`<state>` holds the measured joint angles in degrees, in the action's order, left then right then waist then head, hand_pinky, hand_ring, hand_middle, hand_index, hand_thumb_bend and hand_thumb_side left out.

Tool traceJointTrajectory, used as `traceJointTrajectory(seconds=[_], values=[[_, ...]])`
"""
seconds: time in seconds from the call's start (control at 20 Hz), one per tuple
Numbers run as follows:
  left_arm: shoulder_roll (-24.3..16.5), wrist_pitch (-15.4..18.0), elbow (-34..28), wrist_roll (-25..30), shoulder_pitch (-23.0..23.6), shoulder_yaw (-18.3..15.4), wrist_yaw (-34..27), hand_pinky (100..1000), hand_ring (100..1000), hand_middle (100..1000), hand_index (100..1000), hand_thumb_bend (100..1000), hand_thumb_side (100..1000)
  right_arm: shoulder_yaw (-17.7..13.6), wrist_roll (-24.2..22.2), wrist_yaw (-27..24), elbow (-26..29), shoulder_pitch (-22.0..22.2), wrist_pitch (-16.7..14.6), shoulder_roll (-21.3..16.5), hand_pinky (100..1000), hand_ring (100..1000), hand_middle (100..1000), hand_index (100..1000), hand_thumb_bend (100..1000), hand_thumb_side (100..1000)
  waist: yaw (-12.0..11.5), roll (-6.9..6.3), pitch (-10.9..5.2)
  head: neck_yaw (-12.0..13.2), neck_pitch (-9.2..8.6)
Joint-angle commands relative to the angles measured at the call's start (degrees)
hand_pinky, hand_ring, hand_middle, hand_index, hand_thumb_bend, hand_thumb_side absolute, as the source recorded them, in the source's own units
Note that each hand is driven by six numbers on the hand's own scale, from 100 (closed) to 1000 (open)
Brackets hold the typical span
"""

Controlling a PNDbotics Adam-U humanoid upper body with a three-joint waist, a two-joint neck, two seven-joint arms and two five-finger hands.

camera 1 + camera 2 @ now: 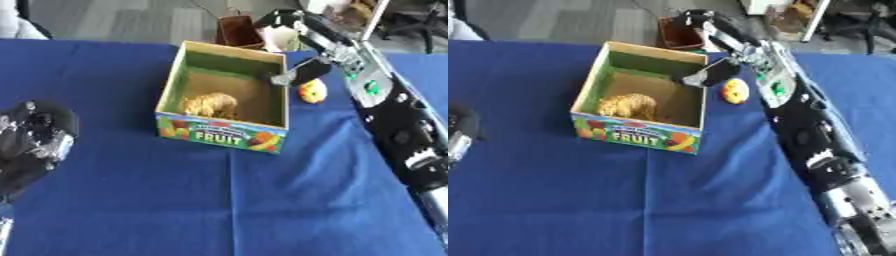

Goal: Pick up objects on the table and place them in the box.

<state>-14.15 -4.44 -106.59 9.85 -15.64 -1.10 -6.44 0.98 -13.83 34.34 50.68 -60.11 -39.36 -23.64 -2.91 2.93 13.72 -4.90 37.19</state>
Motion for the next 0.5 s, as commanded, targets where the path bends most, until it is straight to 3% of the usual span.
traceJointTrajectory(seconds=[0.05,0.5], values=[[-1.48,0.07,-1.23,-0.39,-0.21,-0.62,0.38,546,493,530,595,233,146,-2.69,1.97,-1.96,-0.15,0.01,3.63,-5.27,822,823,758,857,485,308,0.44,-0.24,-1.3,0.47,-0.64],[-1.65,0.23,-1.38,-0.6,0.04,-0.77,0.53,546,492,529,594,231,146,-6.35,8.64,0.63,-9.49,4.18,9.51,-10.06,812,811,740,849,458,361,1.75,-0.88,-1.09,0.4,-1.28]])
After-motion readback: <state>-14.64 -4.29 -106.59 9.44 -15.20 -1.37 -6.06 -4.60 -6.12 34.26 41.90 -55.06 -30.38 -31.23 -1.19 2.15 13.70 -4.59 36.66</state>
